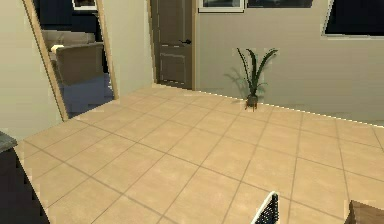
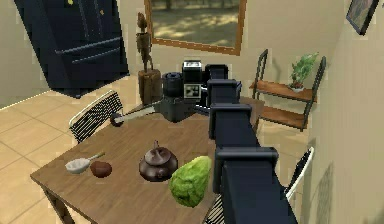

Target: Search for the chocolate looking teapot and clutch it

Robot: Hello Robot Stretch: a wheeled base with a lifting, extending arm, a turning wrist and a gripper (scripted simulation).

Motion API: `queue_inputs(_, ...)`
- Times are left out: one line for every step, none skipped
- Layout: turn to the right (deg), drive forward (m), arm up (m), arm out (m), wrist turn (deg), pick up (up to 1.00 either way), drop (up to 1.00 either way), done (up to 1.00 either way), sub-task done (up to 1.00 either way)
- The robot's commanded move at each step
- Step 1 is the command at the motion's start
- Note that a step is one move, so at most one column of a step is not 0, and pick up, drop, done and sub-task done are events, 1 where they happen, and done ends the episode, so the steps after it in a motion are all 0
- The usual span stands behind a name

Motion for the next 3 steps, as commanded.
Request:
queue_inputs(0.0,0.0,0.0,0.0,15.0,0.0,0.0,0.0,0.0)
queue_inputs(0.0,0.0,-0.28,0.0,0.0,0.0,0.0,0.0,0.0)
queue_inputs(0.0,0.0,0.0,0.0,0.0,1.0,0.0,0.0,0.0)
